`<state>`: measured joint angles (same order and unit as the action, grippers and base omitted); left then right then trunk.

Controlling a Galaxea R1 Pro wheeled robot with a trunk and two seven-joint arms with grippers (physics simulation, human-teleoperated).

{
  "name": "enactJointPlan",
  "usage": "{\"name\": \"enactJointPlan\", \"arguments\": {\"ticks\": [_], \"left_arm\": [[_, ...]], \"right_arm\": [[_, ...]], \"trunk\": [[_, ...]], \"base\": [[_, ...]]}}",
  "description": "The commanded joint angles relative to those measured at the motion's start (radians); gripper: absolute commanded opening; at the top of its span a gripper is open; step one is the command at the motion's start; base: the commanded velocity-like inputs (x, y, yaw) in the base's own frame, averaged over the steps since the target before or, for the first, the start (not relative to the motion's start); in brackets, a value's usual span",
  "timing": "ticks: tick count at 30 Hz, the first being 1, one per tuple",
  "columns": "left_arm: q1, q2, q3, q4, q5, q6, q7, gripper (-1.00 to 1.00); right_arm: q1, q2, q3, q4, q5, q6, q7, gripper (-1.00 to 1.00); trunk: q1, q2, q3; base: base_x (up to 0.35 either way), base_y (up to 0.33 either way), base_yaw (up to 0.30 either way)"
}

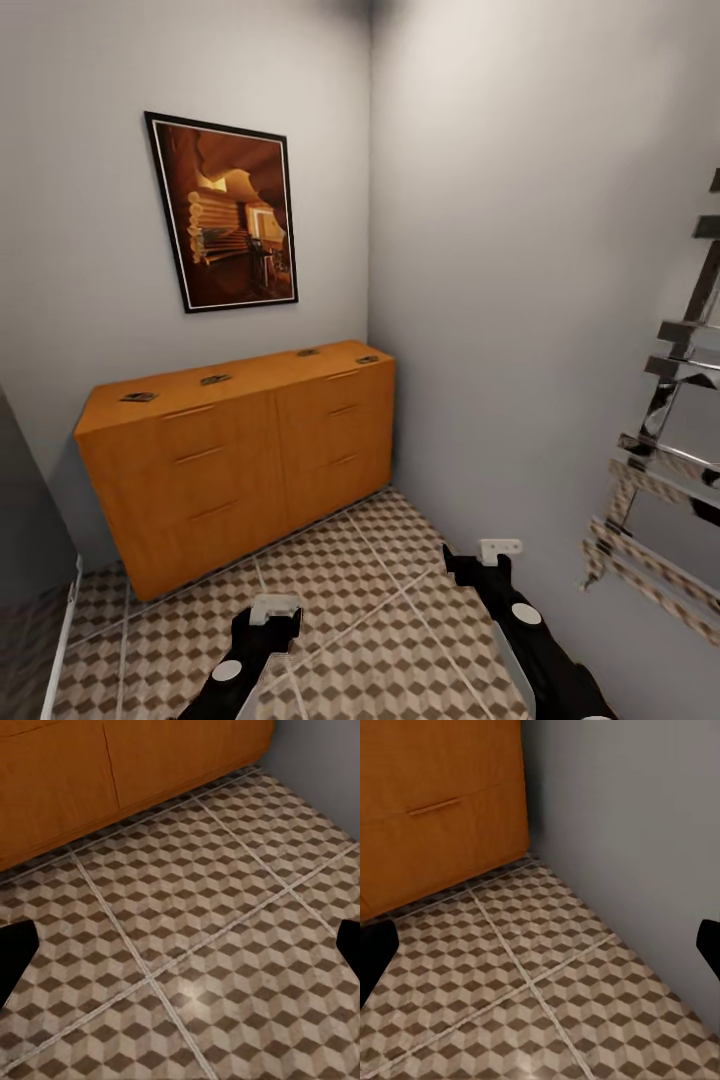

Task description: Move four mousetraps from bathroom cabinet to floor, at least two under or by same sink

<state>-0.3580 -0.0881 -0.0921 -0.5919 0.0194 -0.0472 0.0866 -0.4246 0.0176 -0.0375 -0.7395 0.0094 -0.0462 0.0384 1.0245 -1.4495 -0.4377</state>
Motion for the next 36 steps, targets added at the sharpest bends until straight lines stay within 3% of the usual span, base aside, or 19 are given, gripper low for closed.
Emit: {"name": "enactJointPlan", "arguments": {"ticks": [1,15,36], "left_arm": [[-0.001,0.001,-0.006,0.001,0.002,-0.003,0.008,1.0],[-0.001,0.001,-0.006,0.001,0.002,-0.003,0.009,1.0],[-0.001,-0.007,-0.008,0.015,0.002,-0.003,0.009,1.0]], "right_arm": [[0.0,0.001,-0.004,0.0,0.001,-0.003,0.004,1.0],[0.0,0.001,-0.004,0.0,0.001,-0.003,0.005,1.0],[0.0,0.001,-0.004,0.0,0.001,-0.003,0.005,1.0]], "trunk": [[0.001,0.0,-0.001],[0.001,0.0,-0.001],[0.001,0.0,-0.001]], "base": [[0.323,-0.028,0.263],[0.31,-0.094,0.26],[0.142,-0.225,0.26]]}}
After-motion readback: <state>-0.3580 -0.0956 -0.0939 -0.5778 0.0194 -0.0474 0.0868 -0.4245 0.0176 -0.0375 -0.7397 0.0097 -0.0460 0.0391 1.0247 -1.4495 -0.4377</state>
